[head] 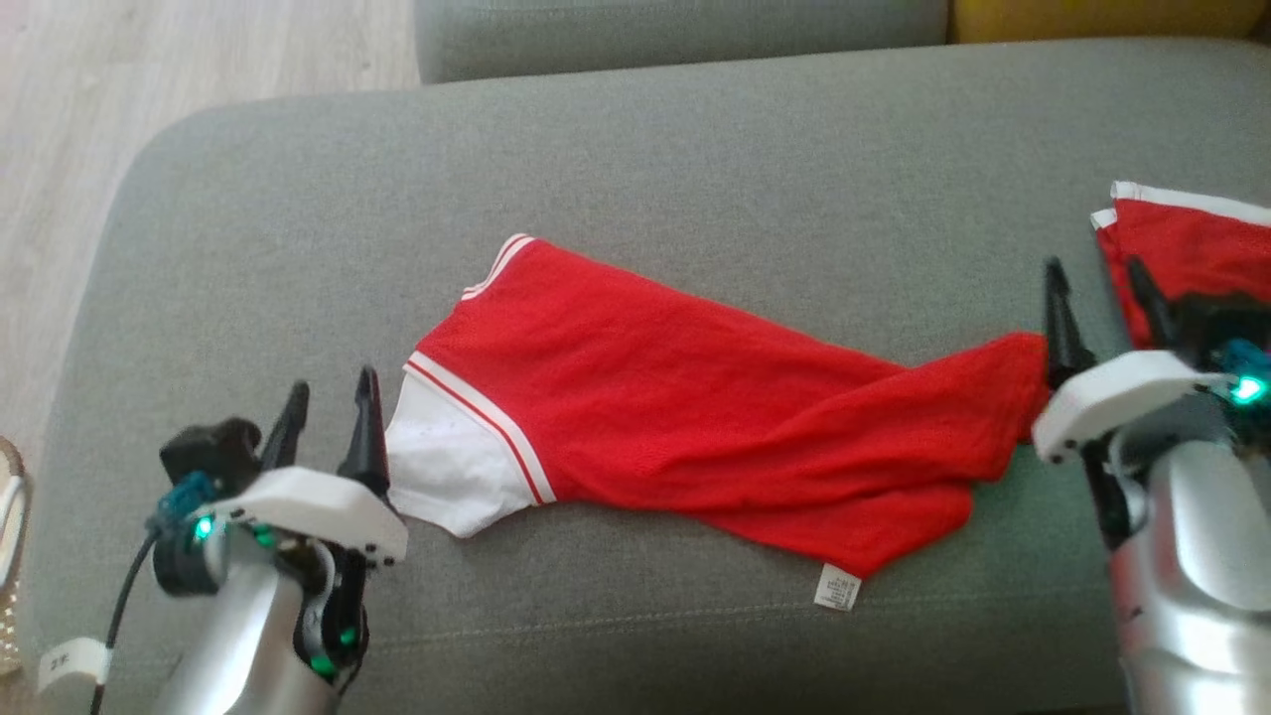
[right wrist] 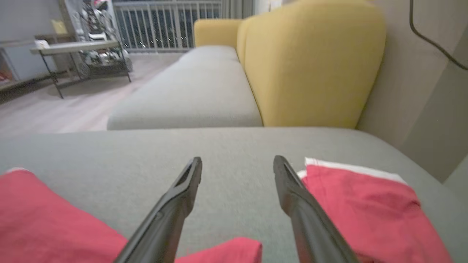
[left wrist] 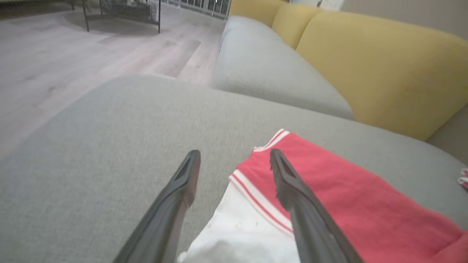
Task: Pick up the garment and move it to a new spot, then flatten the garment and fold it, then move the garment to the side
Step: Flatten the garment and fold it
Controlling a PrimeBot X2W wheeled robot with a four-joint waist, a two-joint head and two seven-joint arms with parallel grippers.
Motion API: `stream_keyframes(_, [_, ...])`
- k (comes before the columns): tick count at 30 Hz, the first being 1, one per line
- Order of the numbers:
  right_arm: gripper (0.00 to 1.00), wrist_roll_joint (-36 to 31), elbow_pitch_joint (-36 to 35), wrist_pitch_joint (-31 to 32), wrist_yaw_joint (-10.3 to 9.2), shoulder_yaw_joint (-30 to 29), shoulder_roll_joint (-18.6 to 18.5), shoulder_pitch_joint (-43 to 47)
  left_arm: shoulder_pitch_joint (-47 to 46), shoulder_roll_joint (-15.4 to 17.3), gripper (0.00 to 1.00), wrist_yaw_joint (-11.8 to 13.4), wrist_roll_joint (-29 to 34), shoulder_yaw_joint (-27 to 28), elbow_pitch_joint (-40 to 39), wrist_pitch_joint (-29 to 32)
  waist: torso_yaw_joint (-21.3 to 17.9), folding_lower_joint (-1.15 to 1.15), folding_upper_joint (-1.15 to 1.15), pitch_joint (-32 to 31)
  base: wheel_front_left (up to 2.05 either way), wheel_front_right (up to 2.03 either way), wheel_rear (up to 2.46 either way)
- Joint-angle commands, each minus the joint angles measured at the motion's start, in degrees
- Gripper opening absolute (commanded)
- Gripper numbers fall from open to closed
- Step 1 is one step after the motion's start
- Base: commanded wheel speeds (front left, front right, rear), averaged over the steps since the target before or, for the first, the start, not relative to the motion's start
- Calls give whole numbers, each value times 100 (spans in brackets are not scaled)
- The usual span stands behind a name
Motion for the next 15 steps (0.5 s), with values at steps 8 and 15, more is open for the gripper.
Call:
stream_keyframes(8, [100, 590, -1415, -292, -2, 1346, 148, 826, 478, -119, 100, 209, 557, 691, -1499, -188, 61, 0, 0, -266, 0, 0, 0])
stream_keyframes(15, [100, 730, -1854, -64, -2, 2393, 160, 1115, 1031, -377, 100, 61, 806, 874, -1831, -189, 277, 0, 0, -223, 0, 0, 0])
